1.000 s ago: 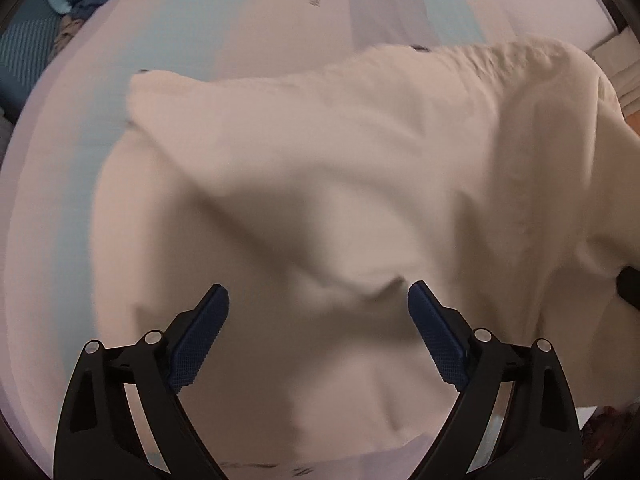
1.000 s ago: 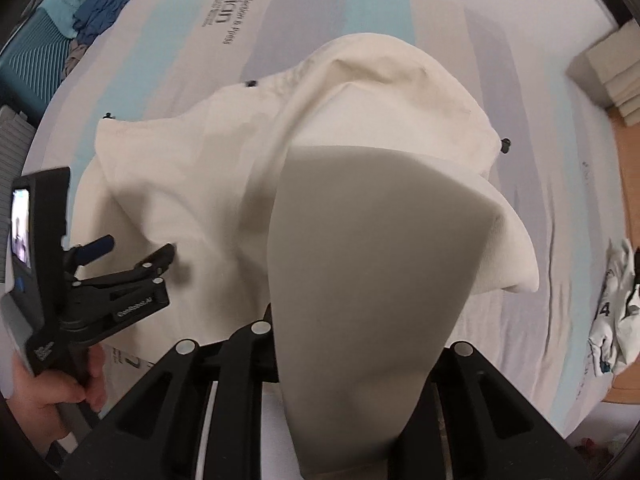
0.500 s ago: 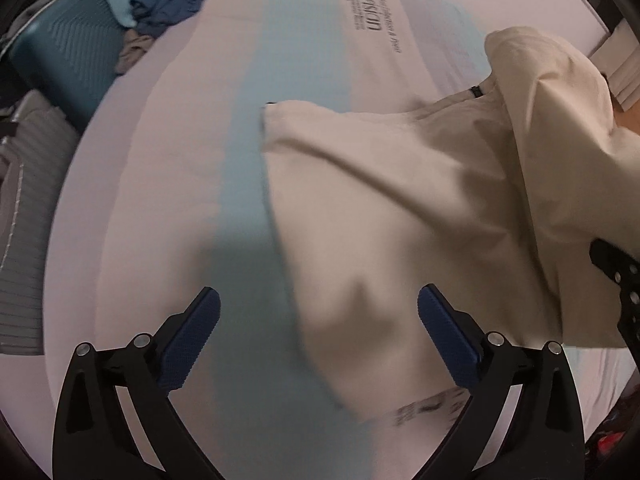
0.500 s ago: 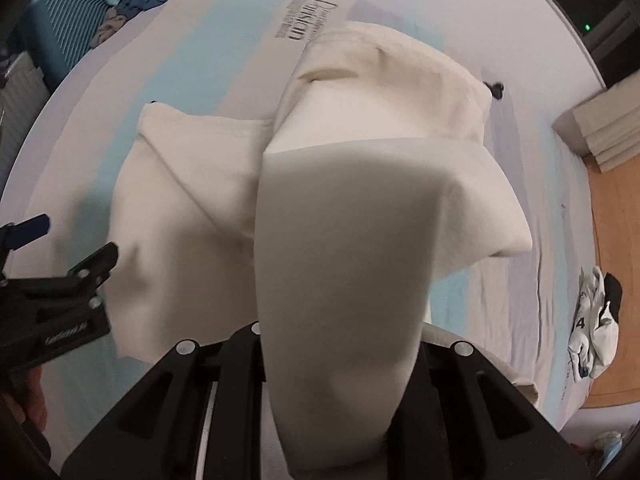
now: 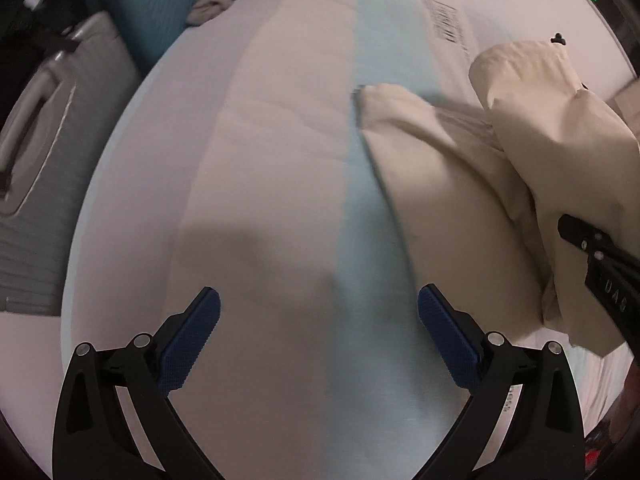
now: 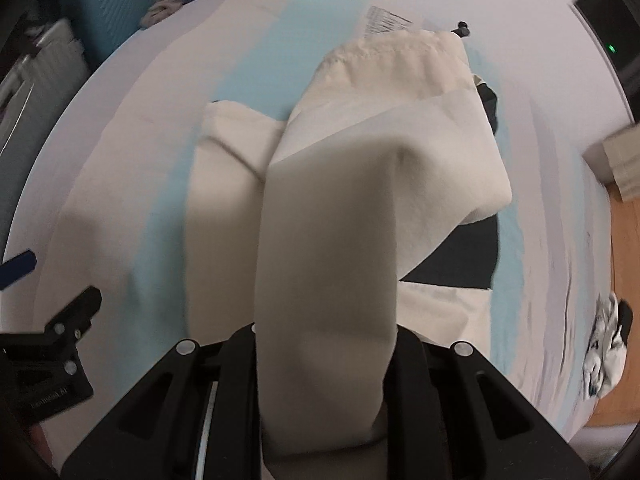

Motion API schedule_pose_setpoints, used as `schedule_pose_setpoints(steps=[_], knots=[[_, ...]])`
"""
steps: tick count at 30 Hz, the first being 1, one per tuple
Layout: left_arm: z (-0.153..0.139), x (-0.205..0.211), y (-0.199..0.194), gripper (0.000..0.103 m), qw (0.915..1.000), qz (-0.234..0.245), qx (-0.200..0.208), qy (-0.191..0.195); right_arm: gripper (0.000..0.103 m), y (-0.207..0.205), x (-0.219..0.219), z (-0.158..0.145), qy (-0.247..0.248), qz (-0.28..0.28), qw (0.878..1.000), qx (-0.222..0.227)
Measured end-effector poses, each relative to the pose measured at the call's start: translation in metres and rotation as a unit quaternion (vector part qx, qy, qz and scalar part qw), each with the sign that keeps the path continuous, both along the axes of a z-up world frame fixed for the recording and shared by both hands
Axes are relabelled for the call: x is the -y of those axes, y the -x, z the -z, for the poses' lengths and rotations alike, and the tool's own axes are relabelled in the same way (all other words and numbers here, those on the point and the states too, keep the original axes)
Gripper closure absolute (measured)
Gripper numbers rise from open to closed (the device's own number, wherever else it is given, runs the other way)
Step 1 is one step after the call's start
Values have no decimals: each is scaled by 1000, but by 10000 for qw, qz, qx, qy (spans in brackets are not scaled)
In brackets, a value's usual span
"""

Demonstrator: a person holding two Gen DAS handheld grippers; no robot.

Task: Fold large clothes

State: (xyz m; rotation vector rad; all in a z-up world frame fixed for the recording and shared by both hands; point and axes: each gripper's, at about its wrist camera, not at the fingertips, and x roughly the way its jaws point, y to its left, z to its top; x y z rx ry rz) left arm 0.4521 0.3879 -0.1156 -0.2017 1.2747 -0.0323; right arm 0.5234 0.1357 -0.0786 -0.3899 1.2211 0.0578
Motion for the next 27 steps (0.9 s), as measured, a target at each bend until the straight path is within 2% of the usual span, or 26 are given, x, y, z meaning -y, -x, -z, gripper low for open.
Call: schedule_pose_setpoints(steps=[3,8,16,21,24,26,27], knots=[[4,-18,7,6,9999,-145,-39,-20,86,-1,-16,11,10,-190,9998,-102],[15,-33,14,6,9997,-212,-120,-30,86,1,-38,49,206,-565,9978,-262],[24,-50,23,6,9991,-390,-158,105,82,7,-38,82,431,-678,9966,-185],[21,-56,35,6,9990,-412,-144,88,72,5,-37,98,649,-742,9950,-127],[19,-63,42,6,9988,-458,-128,80,56,4,-35,99,655,-860,9939,-204],[18,-68,46,6,9986,-509,-128,89,41,1,-31,98,507,-926,9941,-269],[15,-71,49,6,9984,-551,-121,95,38,1,-30,98,470,-968,9937,-305]])
